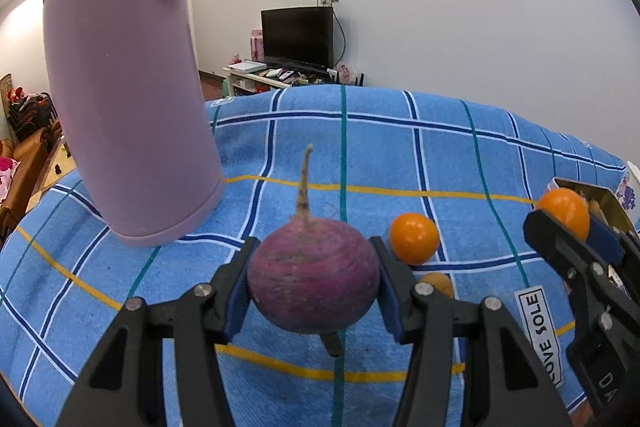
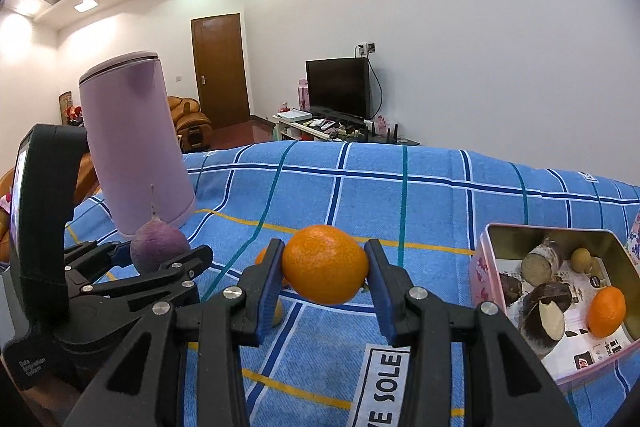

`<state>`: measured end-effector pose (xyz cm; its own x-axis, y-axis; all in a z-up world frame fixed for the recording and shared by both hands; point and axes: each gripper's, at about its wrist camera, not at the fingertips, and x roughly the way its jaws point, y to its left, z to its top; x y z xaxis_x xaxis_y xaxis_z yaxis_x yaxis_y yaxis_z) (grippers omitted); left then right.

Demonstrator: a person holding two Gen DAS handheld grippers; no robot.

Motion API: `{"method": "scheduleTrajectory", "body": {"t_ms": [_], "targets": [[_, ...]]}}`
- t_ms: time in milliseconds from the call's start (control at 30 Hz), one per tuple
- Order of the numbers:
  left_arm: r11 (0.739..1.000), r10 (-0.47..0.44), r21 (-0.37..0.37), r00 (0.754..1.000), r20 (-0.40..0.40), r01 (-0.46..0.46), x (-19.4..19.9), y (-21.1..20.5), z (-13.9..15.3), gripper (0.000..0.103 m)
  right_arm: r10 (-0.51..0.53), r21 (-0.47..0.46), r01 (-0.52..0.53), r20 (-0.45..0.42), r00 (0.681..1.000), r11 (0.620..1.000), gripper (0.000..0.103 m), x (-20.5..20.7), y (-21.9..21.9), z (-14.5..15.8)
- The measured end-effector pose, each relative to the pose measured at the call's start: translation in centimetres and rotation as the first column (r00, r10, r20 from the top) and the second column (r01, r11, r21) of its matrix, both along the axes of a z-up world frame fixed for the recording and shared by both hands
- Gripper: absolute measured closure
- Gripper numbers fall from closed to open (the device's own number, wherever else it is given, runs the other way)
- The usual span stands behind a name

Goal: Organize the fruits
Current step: 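Lift the mandarin and purple radish off the bedspread with both tools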

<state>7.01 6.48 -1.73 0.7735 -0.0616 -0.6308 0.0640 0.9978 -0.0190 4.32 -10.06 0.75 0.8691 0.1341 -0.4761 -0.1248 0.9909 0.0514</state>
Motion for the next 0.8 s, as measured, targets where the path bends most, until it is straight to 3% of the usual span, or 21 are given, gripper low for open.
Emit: {"method": "scheduleTrajectory", "body": {"t_ms": [800], "targets": [[0.999,0.019,-0.026,0.999,0.04,-0.018,-2.4,-1.0,0.5,0.047,-0.015,-0.003,0.015,0.006,1.0,1.0,0.06,-2.5,-0.9,0.2]]}}
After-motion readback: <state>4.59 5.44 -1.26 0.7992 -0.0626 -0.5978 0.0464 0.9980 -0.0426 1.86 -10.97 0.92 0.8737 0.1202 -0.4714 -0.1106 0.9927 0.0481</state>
